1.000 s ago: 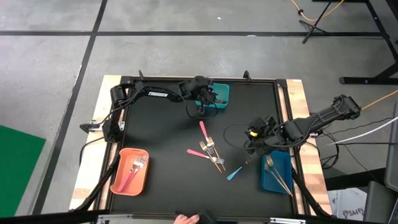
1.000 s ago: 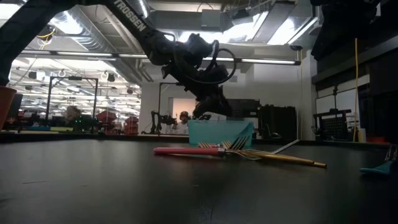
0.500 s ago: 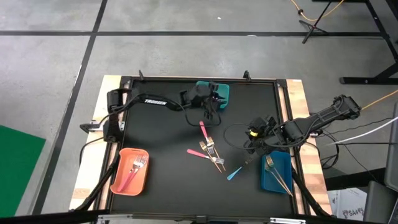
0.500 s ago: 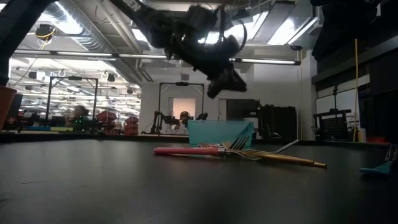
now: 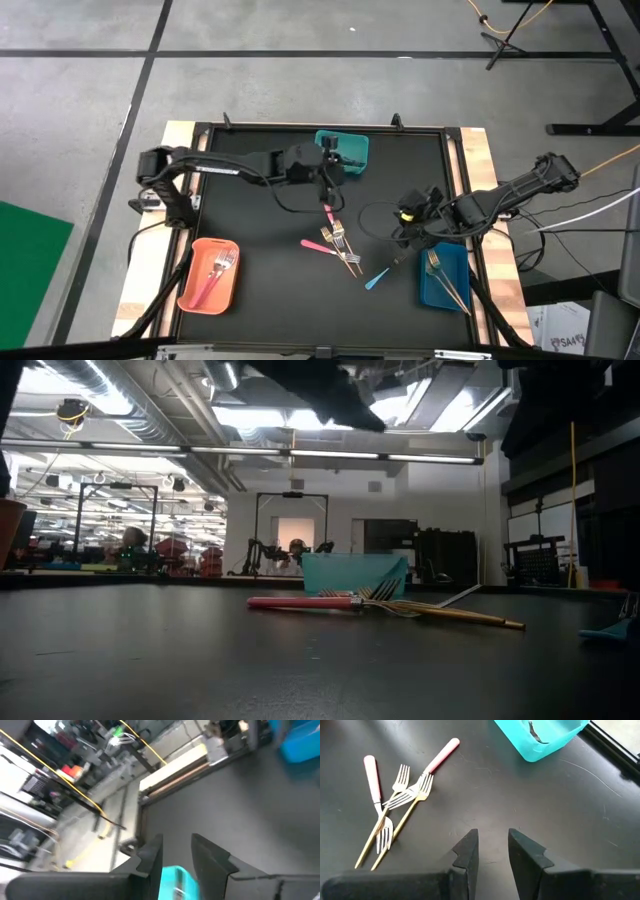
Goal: Sort silverware by color (type)
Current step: Put the blue fork into the green bin
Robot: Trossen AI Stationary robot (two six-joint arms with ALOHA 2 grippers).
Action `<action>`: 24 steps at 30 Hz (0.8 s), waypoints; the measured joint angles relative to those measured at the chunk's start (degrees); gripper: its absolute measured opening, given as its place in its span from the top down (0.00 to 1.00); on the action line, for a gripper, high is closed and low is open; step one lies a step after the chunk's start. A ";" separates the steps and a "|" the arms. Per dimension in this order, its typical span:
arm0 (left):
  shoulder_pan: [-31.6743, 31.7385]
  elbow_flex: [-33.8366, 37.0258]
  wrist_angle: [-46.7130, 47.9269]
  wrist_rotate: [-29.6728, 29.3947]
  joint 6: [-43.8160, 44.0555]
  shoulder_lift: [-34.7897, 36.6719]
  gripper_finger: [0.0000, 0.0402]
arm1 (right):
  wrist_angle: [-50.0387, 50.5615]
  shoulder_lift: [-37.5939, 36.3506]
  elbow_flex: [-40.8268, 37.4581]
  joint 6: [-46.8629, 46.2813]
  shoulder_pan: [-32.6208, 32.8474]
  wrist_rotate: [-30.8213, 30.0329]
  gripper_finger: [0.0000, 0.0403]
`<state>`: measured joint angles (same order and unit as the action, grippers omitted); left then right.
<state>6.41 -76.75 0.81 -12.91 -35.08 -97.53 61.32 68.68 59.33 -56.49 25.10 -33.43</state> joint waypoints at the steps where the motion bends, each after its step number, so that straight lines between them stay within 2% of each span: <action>1: -0.54 0.00 1.76 0.03 1.73 1.23 0.76 | -0.08 0.36 0.00 0.00 0.02 -0.02 0.76; 12: -6.39 0.00 27.60 0.22 18.66 13.89 0.76 | -1.51 4.78 -0.02 5.58 0.04 2.87 0.76; 17: -9.08 0.02 37.97 0.42 26.63 15.82 0.76 | -2.05 7.62 -0.02 10.19 0.04 7.17 0.76; 21: -11.20 0.03 41.97 0.55 30.02 15.96 0.76 | -3.67 9.85 -0.04 14.18 0.04 10.75 0.76; 24: -12.61 0.93 41.43 0.55 30.48 15.95 0.76 | -5.72 11.60 -0.07 18.78 0.04 13.57 0.76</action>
<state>-6.20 -75.82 42.24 -12.36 -4.60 -81.59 55.60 80.29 59.27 -37.71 25.15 -19.86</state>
